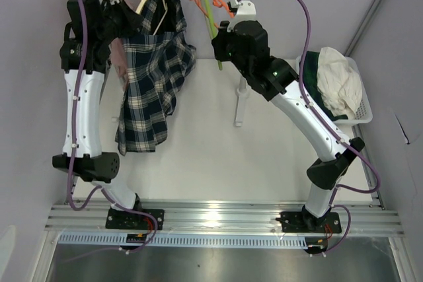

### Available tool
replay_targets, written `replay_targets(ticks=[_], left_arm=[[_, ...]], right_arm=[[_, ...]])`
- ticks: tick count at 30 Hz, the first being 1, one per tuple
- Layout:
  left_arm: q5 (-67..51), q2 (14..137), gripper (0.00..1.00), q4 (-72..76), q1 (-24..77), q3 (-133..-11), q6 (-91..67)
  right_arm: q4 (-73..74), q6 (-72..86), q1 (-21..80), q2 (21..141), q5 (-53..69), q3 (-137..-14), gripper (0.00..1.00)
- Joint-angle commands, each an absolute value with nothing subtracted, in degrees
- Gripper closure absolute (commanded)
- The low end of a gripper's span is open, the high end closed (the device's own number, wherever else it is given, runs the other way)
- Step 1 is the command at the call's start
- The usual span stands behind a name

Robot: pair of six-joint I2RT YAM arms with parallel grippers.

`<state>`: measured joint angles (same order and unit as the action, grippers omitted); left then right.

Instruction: Place the skirt on the hanger

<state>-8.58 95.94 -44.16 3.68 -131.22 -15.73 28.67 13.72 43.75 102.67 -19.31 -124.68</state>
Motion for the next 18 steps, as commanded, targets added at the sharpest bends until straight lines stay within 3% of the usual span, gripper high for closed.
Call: replay_targets(ticks=[1, 8, 18], left_arm=[[-13.6, 96.1, 1.0, -30.5, 1.3, -136.6, -19.1], [-16.5, 93.5, 1.0, -21.9, 2.3, -129.1, -25.0], [2.7, 79.5, 1.0, -19.5, 13.1, -112.4, -21.4]], right_arm=[[26.6, 14.3, 43.4, 103.6, -18.1, -127.3, 1.0], [25.8, 14.0, 43.1, 103.7, -17.6, -126.5, 1.0], [25.8, 14.1, 42.5, 103.4, -17.3, -125.9, 1.0]])
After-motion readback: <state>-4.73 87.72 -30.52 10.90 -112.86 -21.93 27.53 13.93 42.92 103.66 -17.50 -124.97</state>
